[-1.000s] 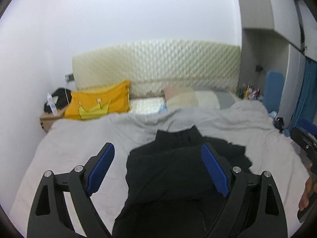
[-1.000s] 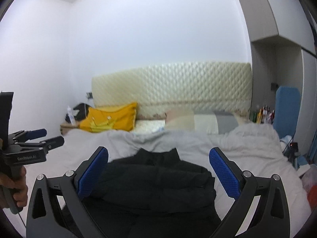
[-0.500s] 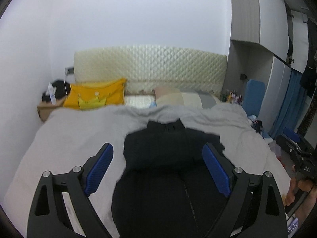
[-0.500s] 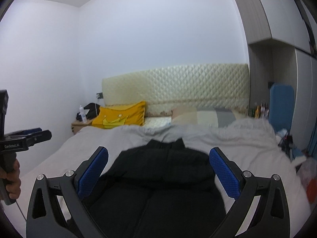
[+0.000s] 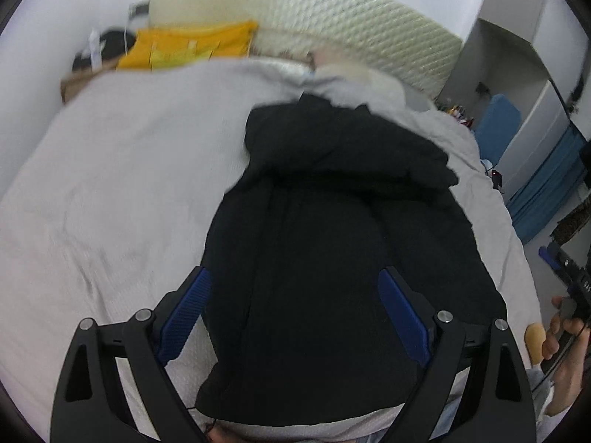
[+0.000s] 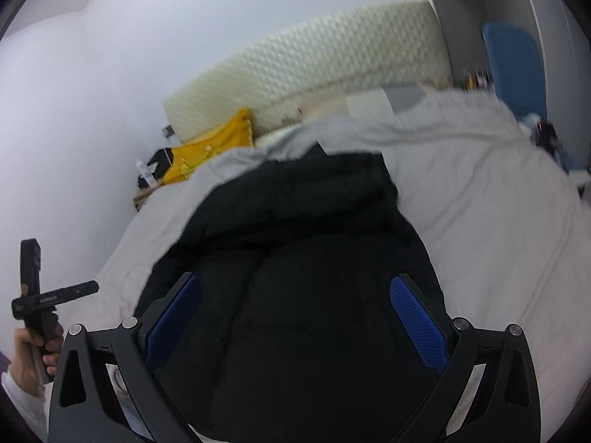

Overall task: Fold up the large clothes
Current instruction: 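Lower both grippers onto the jacket hem and close them on it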

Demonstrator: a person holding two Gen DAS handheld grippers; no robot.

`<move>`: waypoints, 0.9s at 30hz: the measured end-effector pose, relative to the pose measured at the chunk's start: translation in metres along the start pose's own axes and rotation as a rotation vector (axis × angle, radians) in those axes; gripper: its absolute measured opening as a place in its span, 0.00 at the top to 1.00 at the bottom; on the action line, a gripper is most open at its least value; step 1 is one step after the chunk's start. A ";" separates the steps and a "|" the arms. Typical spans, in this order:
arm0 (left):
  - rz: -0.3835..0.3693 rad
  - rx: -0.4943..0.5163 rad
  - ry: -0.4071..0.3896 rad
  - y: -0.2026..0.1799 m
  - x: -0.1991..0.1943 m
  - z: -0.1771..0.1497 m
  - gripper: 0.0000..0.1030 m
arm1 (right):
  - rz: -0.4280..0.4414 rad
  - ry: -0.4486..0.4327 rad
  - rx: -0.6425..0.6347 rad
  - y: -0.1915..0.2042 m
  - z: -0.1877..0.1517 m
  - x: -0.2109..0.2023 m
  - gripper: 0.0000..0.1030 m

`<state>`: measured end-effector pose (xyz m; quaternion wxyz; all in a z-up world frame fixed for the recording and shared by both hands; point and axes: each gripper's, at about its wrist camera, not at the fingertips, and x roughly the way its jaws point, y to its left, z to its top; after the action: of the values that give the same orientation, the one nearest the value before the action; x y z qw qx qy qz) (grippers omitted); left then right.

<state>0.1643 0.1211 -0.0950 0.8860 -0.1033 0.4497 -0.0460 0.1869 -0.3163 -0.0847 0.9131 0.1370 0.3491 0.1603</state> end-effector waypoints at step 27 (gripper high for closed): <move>-0.169 -0.480 0.426 0.093 0.117 -0.043 0.04 | 0.013 0.431 0.572 -0.172 -0.088 0.080 0.05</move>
<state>0.1978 0.1848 -0.2326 0.7156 -0.3341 0.6126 -0.0326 0.2173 -0.4296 -0.2582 0.7421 0.3525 0.5634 0.0872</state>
